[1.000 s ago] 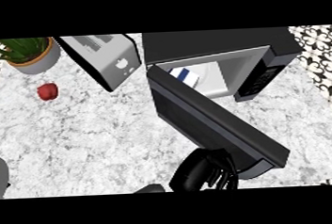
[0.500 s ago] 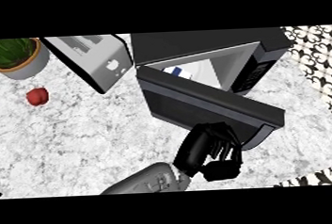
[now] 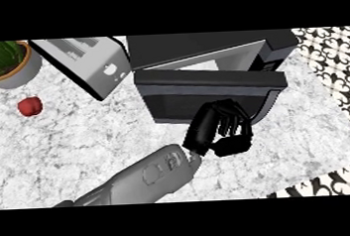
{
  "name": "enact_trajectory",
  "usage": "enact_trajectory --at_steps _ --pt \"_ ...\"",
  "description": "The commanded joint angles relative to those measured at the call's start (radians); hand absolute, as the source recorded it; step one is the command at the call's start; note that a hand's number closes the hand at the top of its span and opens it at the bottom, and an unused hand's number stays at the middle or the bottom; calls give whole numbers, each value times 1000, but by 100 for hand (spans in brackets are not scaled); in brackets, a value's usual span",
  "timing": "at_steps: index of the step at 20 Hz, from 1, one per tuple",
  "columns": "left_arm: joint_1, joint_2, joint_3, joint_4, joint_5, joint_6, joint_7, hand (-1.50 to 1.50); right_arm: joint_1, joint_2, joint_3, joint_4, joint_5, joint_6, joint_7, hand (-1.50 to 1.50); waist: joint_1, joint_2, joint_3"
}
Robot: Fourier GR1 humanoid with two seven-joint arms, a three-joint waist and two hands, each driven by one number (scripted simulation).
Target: Pick up the milk, place it into the microwave and close the microwave
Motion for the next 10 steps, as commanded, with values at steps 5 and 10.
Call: enact_trajectory --at_steps 5,10 --pt "-112 0 88 105 132 -16 -50 150 -20 -31 -17 -17 -45 -10 31 -150 -24 16 0" --pt "-146 0 118 160 201 -40 -94 150 -34 -49 -42 -17 -73 -17 41 -150 -34 19 1"
